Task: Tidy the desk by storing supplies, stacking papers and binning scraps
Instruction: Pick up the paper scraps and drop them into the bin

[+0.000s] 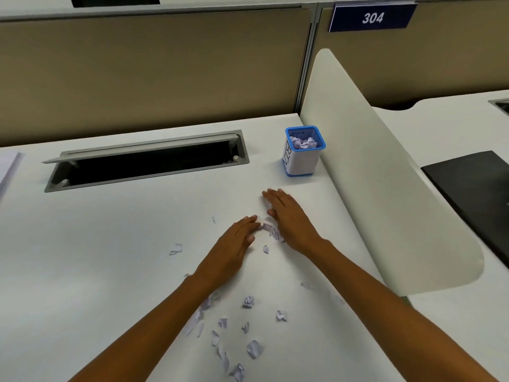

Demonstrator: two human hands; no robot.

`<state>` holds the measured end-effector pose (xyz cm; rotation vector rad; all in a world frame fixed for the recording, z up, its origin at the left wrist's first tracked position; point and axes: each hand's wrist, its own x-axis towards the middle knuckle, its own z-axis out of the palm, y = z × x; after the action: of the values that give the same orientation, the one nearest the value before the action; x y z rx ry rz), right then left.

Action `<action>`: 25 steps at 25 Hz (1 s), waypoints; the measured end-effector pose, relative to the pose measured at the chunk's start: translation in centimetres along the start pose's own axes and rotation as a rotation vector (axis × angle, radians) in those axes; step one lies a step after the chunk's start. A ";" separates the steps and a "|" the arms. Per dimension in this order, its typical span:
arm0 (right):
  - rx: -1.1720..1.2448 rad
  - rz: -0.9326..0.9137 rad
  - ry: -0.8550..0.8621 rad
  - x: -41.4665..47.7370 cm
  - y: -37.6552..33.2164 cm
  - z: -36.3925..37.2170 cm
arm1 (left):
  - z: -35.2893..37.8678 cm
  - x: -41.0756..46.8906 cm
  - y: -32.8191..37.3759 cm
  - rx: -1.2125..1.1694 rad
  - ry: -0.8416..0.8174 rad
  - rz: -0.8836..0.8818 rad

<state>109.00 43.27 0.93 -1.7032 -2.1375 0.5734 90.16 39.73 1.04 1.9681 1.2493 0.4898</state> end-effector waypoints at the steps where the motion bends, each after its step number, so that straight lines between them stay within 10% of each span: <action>1: -0.004 -0.046 0.001 -0.9 -0.3 0.4 | -0.2 -0.9 -0.1 0.000 0.014 -0.021; 8: -0.013 -0.101 0.025 -10.4 -2.0 1.8 | -2.2 -8.6 -2.9 0.395 0.253 -0.140; 20: -0.500 0.024 0.094 -22.2 -7.4 5.7 | 1.0 -16.5 -1.0 0.418 0.018 -0.174; 25: -0.554 0.027 0.026 -23.8 -8.3 4.9 | 1.6 -18.3 0.1 0.310 0.209 -0.102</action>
<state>104.77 17.92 0.51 -1.9918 -2.4038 -0.0533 82.97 22.83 1.37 2.1348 1.6300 0.4838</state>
